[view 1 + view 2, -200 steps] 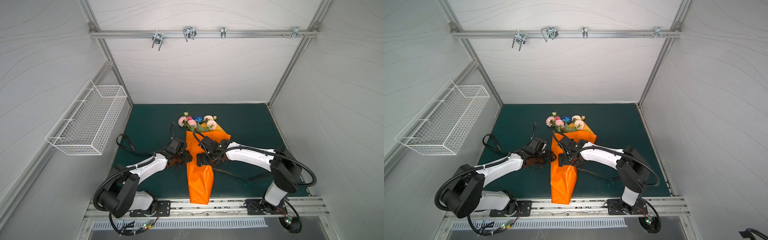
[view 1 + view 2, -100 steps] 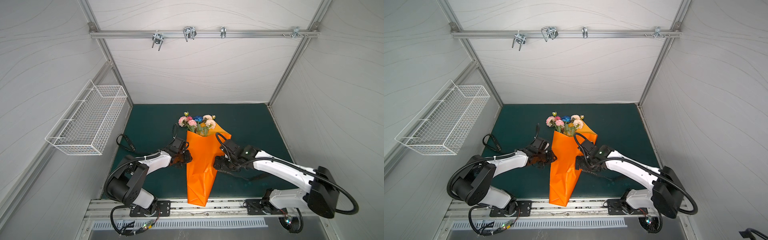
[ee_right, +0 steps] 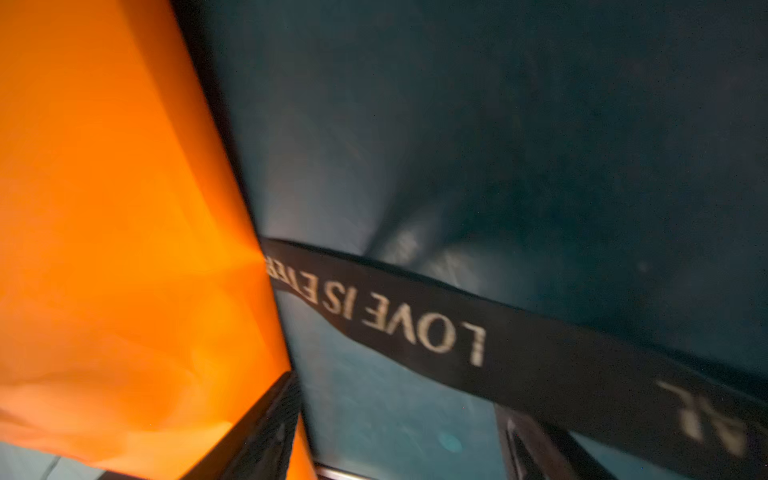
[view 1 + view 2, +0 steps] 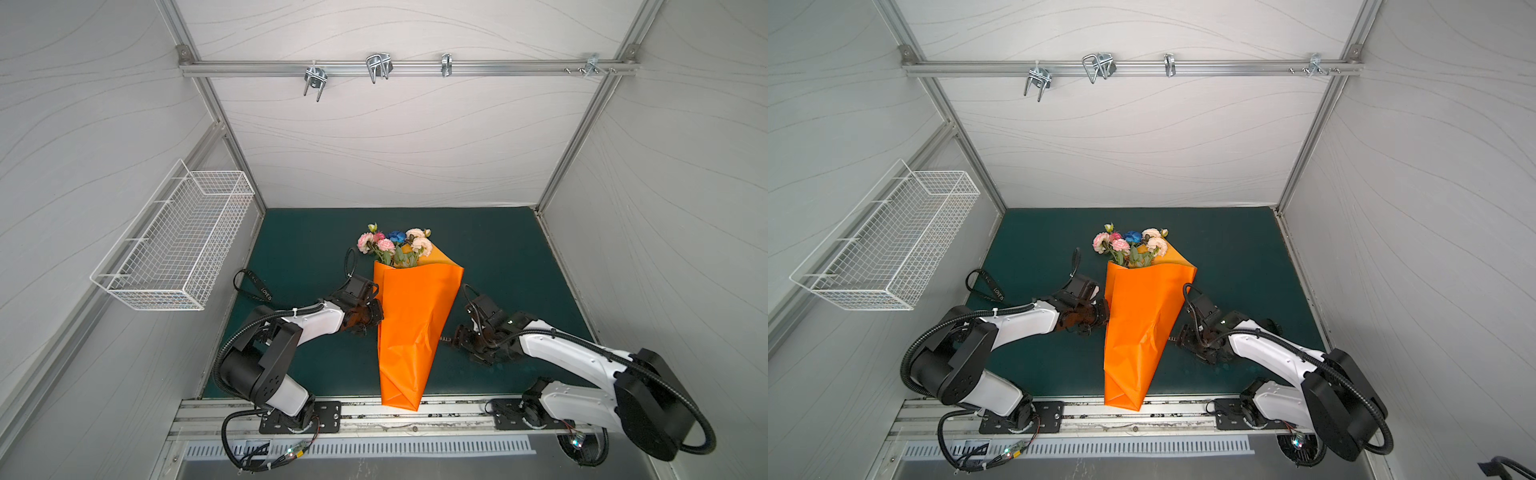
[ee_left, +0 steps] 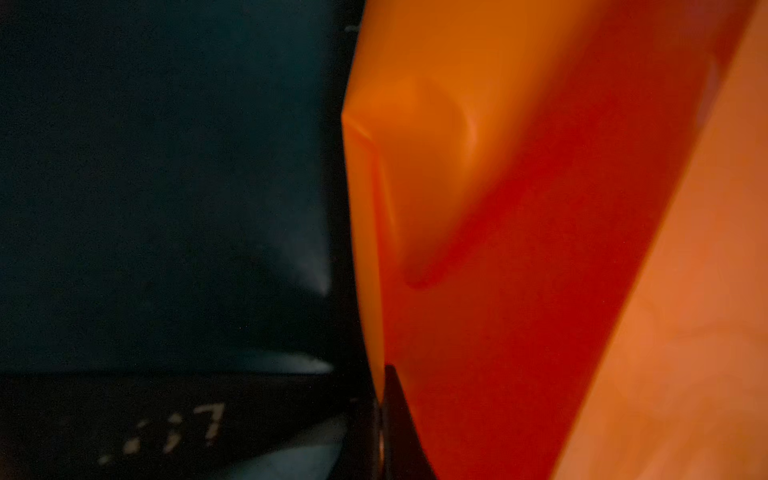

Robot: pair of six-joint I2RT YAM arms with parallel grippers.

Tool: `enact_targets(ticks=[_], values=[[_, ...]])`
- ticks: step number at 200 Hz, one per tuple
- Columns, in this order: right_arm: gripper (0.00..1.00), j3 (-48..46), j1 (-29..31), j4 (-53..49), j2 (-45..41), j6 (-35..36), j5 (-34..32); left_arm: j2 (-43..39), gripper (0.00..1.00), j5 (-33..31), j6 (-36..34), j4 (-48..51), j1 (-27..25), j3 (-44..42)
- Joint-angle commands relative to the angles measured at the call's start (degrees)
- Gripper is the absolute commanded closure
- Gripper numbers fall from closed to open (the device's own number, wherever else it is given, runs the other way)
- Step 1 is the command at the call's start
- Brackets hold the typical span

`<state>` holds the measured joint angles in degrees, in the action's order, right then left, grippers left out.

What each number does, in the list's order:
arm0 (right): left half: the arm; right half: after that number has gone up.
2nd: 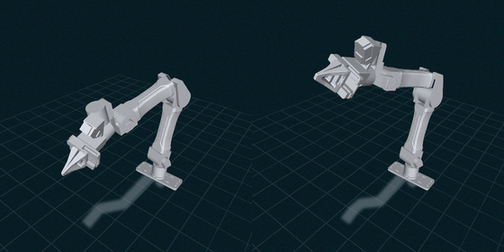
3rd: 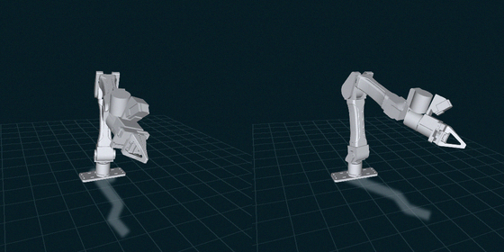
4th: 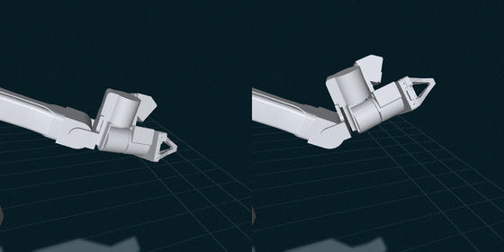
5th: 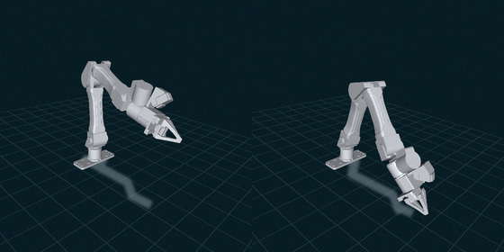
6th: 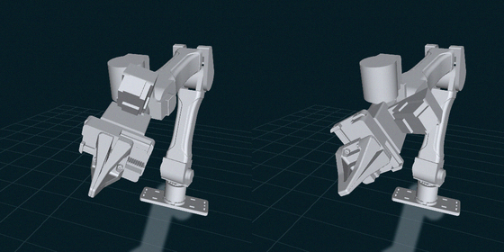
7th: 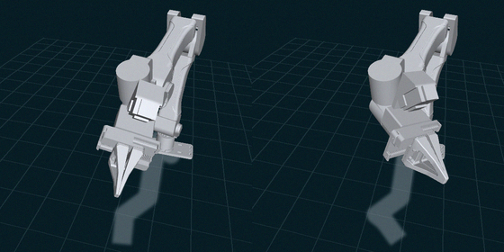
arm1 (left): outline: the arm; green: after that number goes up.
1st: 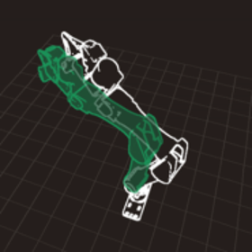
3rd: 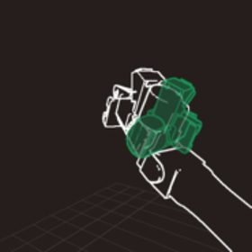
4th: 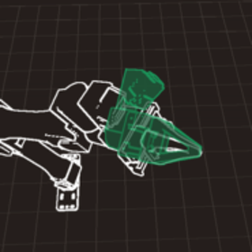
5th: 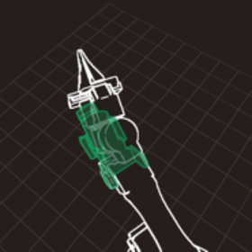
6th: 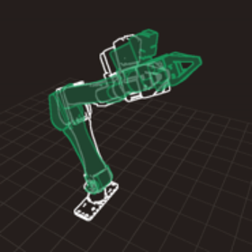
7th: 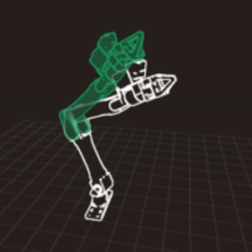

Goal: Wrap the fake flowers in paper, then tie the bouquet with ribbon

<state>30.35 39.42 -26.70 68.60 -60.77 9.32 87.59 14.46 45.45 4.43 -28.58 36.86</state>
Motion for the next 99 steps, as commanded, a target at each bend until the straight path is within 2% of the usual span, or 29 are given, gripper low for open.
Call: enact_targets(ticks=[1,30,60,79,99], values=[[0.33,-0.78,-2.48,8.34,2.97,-0.25,0.44,1.40,0.97,-1.01,0.95,-1.99,-0.07,0.40],[0.53,2.77,-9.07,9.39,8.66,6.69,1.33,4.71,1.00,-1.44,1.57,-3.91,-0.07,1.82],[0.70,8.61,-14.65,9.03,14.13,13.73,1.54,9.56,1.00,-1.37,4.32,-7.77,-0.07,3.92],[0.76,13.21,-17.26,9.11,18.60,17.05,2.31,12.87,1.00,-2.30,6.10,-9.81,-0.05,6.00],[0.78,17.62,-19.45,9.41,23.57,19.45,2.79,15.89,1.00,-4.08,7.43,-10.53,0.07,9.04]])
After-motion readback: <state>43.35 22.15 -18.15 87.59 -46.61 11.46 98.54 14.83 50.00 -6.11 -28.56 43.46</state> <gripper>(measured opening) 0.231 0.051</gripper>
